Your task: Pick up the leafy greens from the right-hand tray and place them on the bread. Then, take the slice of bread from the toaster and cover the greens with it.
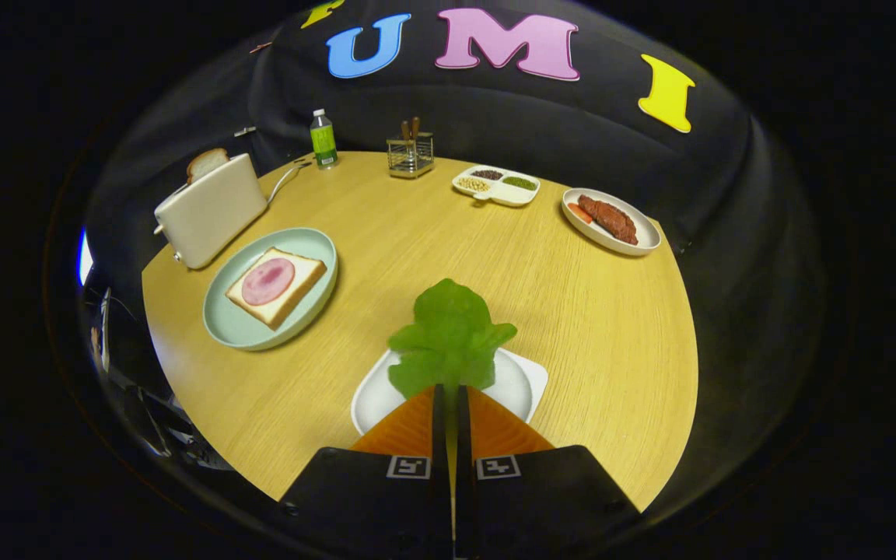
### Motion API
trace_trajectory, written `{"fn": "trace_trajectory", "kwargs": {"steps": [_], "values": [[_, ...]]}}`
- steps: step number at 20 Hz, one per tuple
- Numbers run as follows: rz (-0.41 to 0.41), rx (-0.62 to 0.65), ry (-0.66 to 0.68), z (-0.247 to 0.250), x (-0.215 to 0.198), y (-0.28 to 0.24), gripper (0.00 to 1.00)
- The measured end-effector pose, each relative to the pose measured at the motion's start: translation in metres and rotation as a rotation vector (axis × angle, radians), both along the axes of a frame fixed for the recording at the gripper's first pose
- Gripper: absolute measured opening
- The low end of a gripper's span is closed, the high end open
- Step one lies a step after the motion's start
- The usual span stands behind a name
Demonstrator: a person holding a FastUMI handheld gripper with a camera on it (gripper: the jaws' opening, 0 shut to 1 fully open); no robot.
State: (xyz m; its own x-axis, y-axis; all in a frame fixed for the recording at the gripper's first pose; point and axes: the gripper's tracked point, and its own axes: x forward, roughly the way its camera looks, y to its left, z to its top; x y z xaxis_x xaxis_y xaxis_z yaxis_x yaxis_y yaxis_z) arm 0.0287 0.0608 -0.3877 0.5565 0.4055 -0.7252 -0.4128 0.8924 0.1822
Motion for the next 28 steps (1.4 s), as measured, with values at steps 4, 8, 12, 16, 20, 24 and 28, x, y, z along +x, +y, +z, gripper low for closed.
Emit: {"fn": "trace_trajectory", "kwargs": {"steps": [4,8,12,16,20,24,28], "values": [[0.005,0.044,-0.069,0.052,0.003,0.027,0.07],[0.043,0.094,-0.096,0.091,0.000,0.079,0.07],[0.098,0.128,-0.087,0.105,-0.003,0.140,0.07],[0.162,0.129,-0.077,0.103,-0.004,0.195,0.07],[0.185,0.092,-0.047,0.084,0.000,0.226,0.07],[0.146,0.072,-0.015,0.063,0.011,0.239,0.26],[0.102,0.054,0.002,0.054,0.018,0.239,0.81]]}}
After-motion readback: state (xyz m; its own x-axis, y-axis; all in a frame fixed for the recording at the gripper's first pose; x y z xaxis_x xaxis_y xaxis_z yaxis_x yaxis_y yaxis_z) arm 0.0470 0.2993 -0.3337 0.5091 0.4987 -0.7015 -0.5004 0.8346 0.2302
